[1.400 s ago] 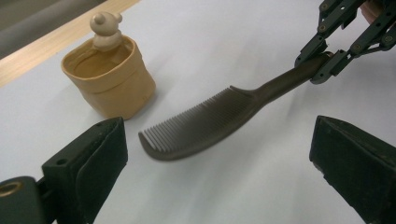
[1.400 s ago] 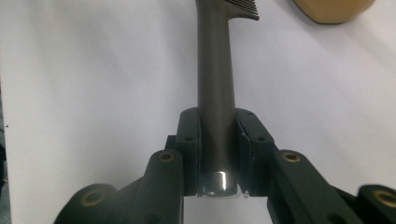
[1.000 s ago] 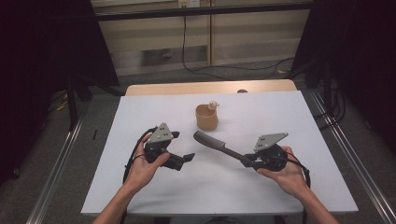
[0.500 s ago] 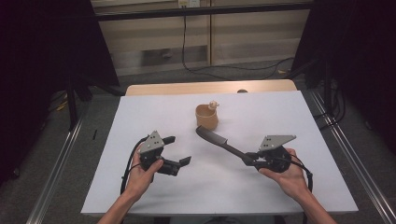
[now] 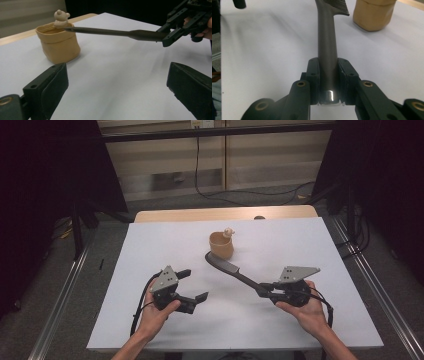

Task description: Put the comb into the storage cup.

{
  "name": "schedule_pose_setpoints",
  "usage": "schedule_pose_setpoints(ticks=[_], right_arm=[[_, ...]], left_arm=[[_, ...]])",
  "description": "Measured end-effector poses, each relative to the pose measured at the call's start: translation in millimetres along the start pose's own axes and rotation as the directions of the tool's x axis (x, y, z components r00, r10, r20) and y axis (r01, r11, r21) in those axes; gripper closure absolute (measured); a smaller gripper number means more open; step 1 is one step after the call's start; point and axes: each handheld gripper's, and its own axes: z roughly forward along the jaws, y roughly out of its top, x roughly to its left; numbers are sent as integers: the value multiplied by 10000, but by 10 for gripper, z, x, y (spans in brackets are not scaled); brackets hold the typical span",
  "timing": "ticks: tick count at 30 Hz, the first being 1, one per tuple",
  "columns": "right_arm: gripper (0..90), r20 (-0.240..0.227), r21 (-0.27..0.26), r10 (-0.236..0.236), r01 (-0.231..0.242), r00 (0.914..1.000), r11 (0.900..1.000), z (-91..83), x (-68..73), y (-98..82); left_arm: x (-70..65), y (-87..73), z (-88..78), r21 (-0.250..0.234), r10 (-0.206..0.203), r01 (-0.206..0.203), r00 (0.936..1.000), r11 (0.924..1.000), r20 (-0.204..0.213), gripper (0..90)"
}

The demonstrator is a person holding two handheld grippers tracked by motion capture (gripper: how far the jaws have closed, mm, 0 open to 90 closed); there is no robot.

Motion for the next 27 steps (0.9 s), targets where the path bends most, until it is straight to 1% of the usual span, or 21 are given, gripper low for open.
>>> schedule_pose_setpoints(ticks=[2,4,5,6,7,10,11,13,14,15,17,18,19,20,21,22,25,26,27], right_arm=[[731,-39,-176,-69,69,10000,9998,4,17,5],[731,-134,-294,-101,97,9999,9995,15,33,3],[731,-199,-333,-68,61,9998,9994,17,33,1],[731,-294,-404,17,-29,9996,9992,19,30,-2],[731,-287,-431,23,-35,9996,9991,17,31,-3],[731,-306,-624,113,-132,9995,9980,6,28,-1],[731,-233,-667,99,-115,9997,9977,0,31,2],[730,-90,-706,52,-58,9999,9975,-8,39,6],[731,-82,-753,81,-87,9999,9971,-13,42,9],[731,-116,-832,94,-103,9999,9965,-19,47,15],[731,-129,-1000,75,-87,9999,9949,-29,57,27],[731,-204,-1054,55,-76,9998,9944,-34,58,31],[731,-176,-1162,37,-57,9998,9932,-41,66,39],[731,-182,-1176,31,-53,9998,9931,-45,70,44],[731,-200,-1205,-18,-7,9998,9927,-52,72,49],[731,-209,-1261,-8,-18,9998,9920,-58,75,53],[731,-240,-1503,-32,-5,9997,9886,-79,75,64],[731,-282,-1592,-51,6,9996,9872,-90,71,69],[731,-202,-1626,-87,53,9998,9867,-99,69,71]], left_arm=[[-22,-1,7,19,146,-146,9999,9999,-80,39],[-41,-1,6,-21,235,-235,9997,9997,-69,38],[-53,2,6,-36,311,-312,9994,9995,-165,39],[-62,2,7,-76,391,-393,9991,9992,-190,39],[-67,1,9,-137,459,-461,9988,9988,-150,39],[-90,2,21,-188,390,-391,9992,9991,-42,38],[-103,4,28,-230,315,-316,9995,9992,-44,38],[-123,12,40,-321,276,-272,9996,9991,109,38],[-139,20,45,-338,306,-302,9995,9990,108,38],[-152,25,52,-404,244,-240,9997,9989,97,37],[-170,34,64,-515,83,-70,9997,9986,247,36],[-183,42,73,-558,78,-65,9997,9984,240,36],[-192,45,78,-591,54,-38,9996,9982,269,34],[-204,49,88,-689,-69,95,9993,9976,366,32],[-215,53,98,-704,-116,145,9991,9974,412,32],[-229,59,109,-739,-106,141,9988,9972,470,31],[-264,75,141,-950,-280,340,9975,9949,644,28],[-274,81,150,-1006,-290,354,9975,9943,641,35],[-284,89,160,-1045,-273,340,9975,9939,645,36]])
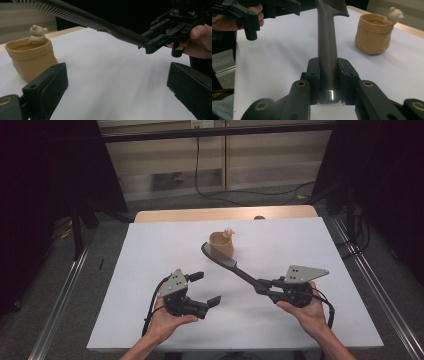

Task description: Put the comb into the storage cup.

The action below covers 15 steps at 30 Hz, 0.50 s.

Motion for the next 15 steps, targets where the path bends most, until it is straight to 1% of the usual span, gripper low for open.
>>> schedule_pose_setpoints(ticks=[1,2,4,8,10,11,13,15], right_arm=[[731,108,-35,-4,4,9999,10000,-9,-2,5],[731,134,-47,32,-32,9999,10000,-22,-8,8],[731,135,-233,103,-99,9999,9997,-46,-20,9],[731,214,-399,41,-33,9998,9992,-77,-32,20],[731,171,-412,-24,31,9999,9991,-90,-36,32],[731,159,-434,-78,85,9998,9990,-98,-35,40],[731,144,-535,-133,140,9998,9985,-116,-35,59],[731,109,-607,-193,199,9998,9980,-127,-31,70]], left_arm=[[-6,5,14,-22,-54,54,9999,10000,100,36],[-15,10,27,-47,-95,95,9999,9999,109,38],[-28,19,58,-92,-99,101,9998,9999,190,38],[-43,51,142,-133,-251,256,9989,9996,401,39],[-62,54,179,-106,-302,307,9986,9995,436,43],[-71,57,199,-137,-340,348,9981,9993,518,42],[-84,73,243,-165,-302,312,9977,9994,600,38],[-82,96,288,-276,-446,467,9962,9985,744,35]])
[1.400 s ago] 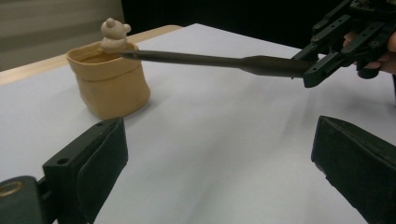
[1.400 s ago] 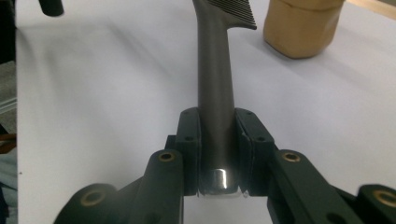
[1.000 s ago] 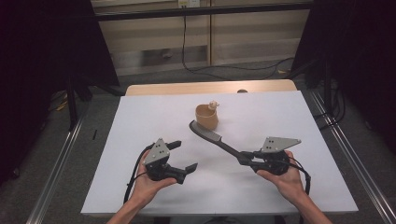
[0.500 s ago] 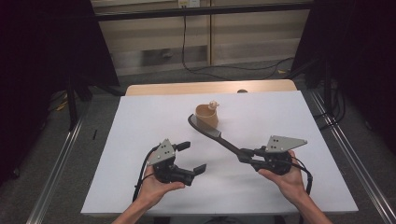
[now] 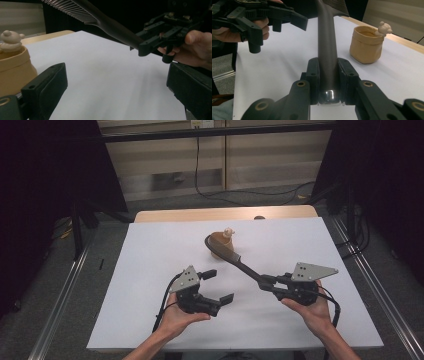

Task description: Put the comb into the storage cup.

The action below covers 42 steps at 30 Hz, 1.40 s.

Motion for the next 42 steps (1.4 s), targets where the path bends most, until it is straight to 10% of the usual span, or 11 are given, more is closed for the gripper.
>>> schedule_pose_setpoints(ticks=[28,42], right_arm=[[730,4,-356,518,-517,9987,9980,44,-40,-107],[730,-34,-491,451,-452,9990,9978,45,-35,-116]], left_arm=[[38,197,331,-506,-1726,1736,9847,9835,238,156],[111,196,429,-687,-2850,2899,9557,9546,730,346]])
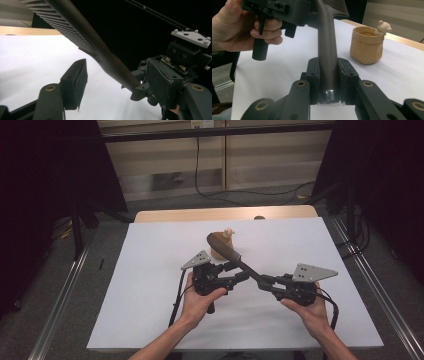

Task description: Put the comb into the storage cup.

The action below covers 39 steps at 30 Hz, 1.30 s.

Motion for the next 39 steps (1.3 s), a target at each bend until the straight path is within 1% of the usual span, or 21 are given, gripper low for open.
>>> schedule_pose_setpoints(ticks=[1,3,5,7,8,9,13,14,17,19,20,24,28,29,31,33,34,35,37,38,39], right_arm=[[730,-33,-13,-5,5,10000,10000,3,-2,-2],[730,-13,-25,-10,10,10000,10000,5,-1,-1],[730,-13,-41,17,-17,10000,10000,2,3,3],[730,-16,-54,9,-9,10000,10000,0,2,4],[730,-33,-66,18,-18,10000,10000,0,2,3],[730,-32,-76,13,-13,10000,10000,2,2,2],[730,-69,-50,-12,11,10000,10000,9,4,0],[730,-71,-48,-21,21,10000,10000,10,5,0],[730,-93,-55,-31,31,10000,10000,9,6,1],[730,-150,-30,-51,51,9999,10000,9,14,5],[730,-141,-52,-100,100,9998,9999,8,14,7],[730,-190,-76,-83,82,9998,9999,9,15,9],[730,-207,-89,-102,101,9997,9999,10,14,10],[730,-202,-88,-98,96,9997,9999,10,14,10],[730,-217,-100,-96,94,9997,9999,11,11,9],[730,-229,-91,-96,94,9997,9999,14,13,7],[730,-212,-63,-106,104,9997,9999,14,15,8],[730,-233,-69,-98,96,9997,9999,19,15,7],[730,-224,-22,-99,99,9997,9999,26,17,4],[729,-219,3,-109,109,9997,9999,28,14,0],[730,-236,12,-123,123,9996,9999,31,12,-4]], left_arm=[[10,1,2,3,-107,107,9999,9999,49,358],[22,1,10,-77,-221,221,9997,9997,41,415],[52,0,24,-85,-473,474,9988,9988,134,435],[68,-3,33,-102,-672,674,9976,9977,189,450],[79,-2,37,-96,-703,706,9972,9975,255,458],[82,-4,39,-136,-837,842,9960,9964,325,475],[100,-2,39,-169,-960,969,9943,9952,455,534],[102,-3,44,-203,-1079,1090,9928,9938,516,545],[112,-12,56,-234,-1142,1159,9914,9930,635,558],[113,-16,67,-251,-1115,1133,9916,9932,656,558],[118,-18,69,-219,-1188,1208,9900,9924,765,579],[120,-17,68,-198,-1294,1315,9881,9911,826,603],[145,-19,71,-181,-1579,1608,9813,9868,1099,631],[148,-21,76,-198,-1684,1718,9787,9849,1178,639],[149,-23,79,-237,-1650,1692,9784,9853,1250,647],[167,-24,79,-224,-1898,1948,9715,9806,1418,665],[168,-22,77,-216,-1994,2043,9700,9787,1392,674],[171,-26,85,-307,-2079,2152,9655,9761,1567,682],[161,-22,84,-237,-2075,2130,9677,9768,1430,691],[168,-25,83,-185,-2024,2074,9678,9781,1496,697],[166,-28,86,-198,-2094,2148,9657,9765,1535,701]])
